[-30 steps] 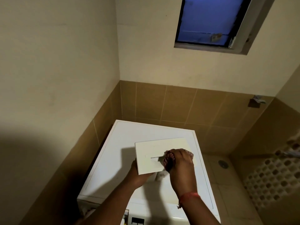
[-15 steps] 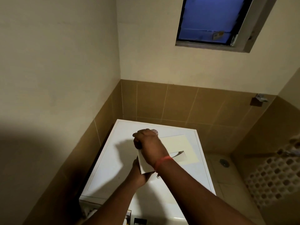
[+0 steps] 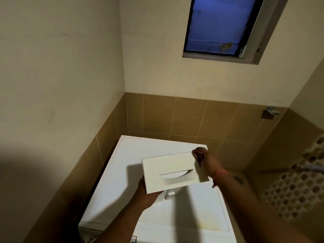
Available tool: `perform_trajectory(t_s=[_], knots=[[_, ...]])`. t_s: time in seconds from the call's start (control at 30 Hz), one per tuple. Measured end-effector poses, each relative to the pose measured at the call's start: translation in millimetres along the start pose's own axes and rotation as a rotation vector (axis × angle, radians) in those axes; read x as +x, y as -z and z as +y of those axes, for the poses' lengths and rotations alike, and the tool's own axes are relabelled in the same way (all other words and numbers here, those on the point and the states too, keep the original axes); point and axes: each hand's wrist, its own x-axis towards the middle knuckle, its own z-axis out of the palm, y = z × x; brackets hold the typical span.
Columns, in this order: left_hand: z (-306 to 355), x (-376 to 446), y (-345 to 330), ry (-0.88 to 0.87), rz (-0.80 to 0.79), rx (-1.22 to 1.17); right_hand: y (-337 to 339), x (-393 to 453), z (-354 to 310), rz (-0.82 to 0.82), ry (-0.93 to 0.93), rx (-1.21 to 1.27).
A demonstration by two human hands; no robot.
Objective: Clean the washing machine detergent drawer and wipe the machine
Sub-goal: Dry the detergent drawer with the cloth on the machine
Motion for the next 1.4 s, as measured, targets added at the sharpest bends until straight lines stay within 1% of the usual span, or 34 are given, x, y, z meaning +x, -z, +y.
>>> perform_trajectory(t_s=[0.1, 0.2, 0.27, 0.37, 0.43, 0.53, 0.6, 0.67, 0.73, 0.77, 0.8, 0.83, 0.87, 0.9, 0.93, 0.97, 1.0, 1.03, 1.07, 1.1, 1.13, 1.2, 1.23, 1.27, 1.3, 1.33, 1.4], knots=[[6.9, -2.6, -4.1, -0.018, -0.007, -0.026, -7.3, -41.7, 4.1, 0.027, -0.130, 0.499], [9.9, -4.2, -5.4, -0.016, -0.023, 0.004, -7.8, -83.9, 14.1, 0.049, -0.217, 0.721], [8.9, -4.6, -2.4, -0.025, -0.019, 0.012, -10.2, -102.4, 27.7, 0.074, -0.226, 0.800], [2.5, -5.9, 3.7, -0.044, -0.060, 0.002, -12.0, -109.0, 34.8, 0.093, -0.222, 0.833], [9.7, -10.6, 0.9, -0.068, -0.069, 0.018, -11.2, -107.8, 32.0, 0.103, -0.259, 0.926], [11.2, -20.6, -1.5, -0.076, -0.094, 0.032, -10.1, -109.0, 28.4, 0.117, -0.316, 0.978], [8.0, -26.0, -0.5, -0.064, -0.082, 0.010, -10.5, -114.1, 23.8, 0.131, -0.354, 1.021], [8.5, -32.3, 1.2, -0.042, -0.097, 0.044, -10.0, -115.7, 18.7, 0.181, -0.390, 1.061], [6.6, -37.0, 4.7, 0.019, -0.167, 0.063, -10.3, -112.3, 14.5, 0.217, -0.428, 1.106], [5.3, -40.0, 8.4, 0.063, -0.159, 0.106, -10.3, -110.3, 12.0, 0.228, -0.447, 1.132], [5.2, -42.8, 12.9, 0.109, -0.132, 0.154, -10.1, -106.8, 10.5, 0.238, -0.465, 1.152], [5.0, -45.9, 18.7, 0.155, -0.103, 0.135, -10.3, -103.8, 9.0, 0.241, -0.489, 1.175], [7.0, -47.9, 24.6, 0.188, -0.059, 0.045, -10.7, -100.5, 7.7, 0.242, -0.508, 1.196], [9.2, -48.8, 31.4, 0.218, 0.010, -0.054, -11.1, -97.7, 5.7, 0.241, -0.524, 1.219], [15.2, -49.0, 36.7, 0.231, 0.104, -0.175, -12.1, -94.6, 3.9, 0.240, -0.538, 1.237], [21.2, -46.4, 42.6, 0.233, 0.211, -0.244, -13.6, -91.5, 3.5, 0.242, -0.546, 1.253], [26.5, -41.7, 47.9, 0.220, 0.296, -0.288, -15.2, -88.6, 3.2, 0.243, -0.549, 1.266], [34.6, -36.7, 49.9, 0.203, 0.334, -0.276, -17.5, -85.2, 3.6, 0.242, -0.548, 1.280], [42.9, -31.1, 49.1, 0.184, 0.340, -0.223, -19.8, -82.6, 3.3, 0.239, -0.547, 1.289], [50.5, -24.1, 46.4, 0.162, 0.327, -0.093, -21.7, -81.0, 2.2, 0.234, -0.540, 1.301], [58.4, -17.1, 42.3, 0.145, 0.293, 0.100, -23.2, -79.7, 1.0, 0.234, -0.536, 1.310], [71.5, -6.3, 30.9, 0.153, 0.207, 0.579, -26.8, -80.5, -2.6, 0.226, -0.522, 1.324], [74.3, -1.8, 26.6, 0.162, 0.172, 0.780, -28.8, -81.4, -3.6, 0.214, -0.508, 1.327], [76.3, 1.0, 22.5, 0.183, 0.133, 0.918, -30.5, -83.2, -6.2, 0.195, -0.488, 1.325], [77.4, 2.9, 19.3, 0.210, 0.105, 0.997, -33.2, -84.6, -8.4, 0.173, -0.450, 1.333], [78.2, 3.1, 17.6, 0.253, 0.075, 1.015, -35.7, -87.0, -12.5, 0.149, -0.405, 1.355], [78.6, 2.0, 16.5, 0.309, 0.042, 0.953, -42.0, -92.0, -21.4, 0.122, -0.343, 1.411]])
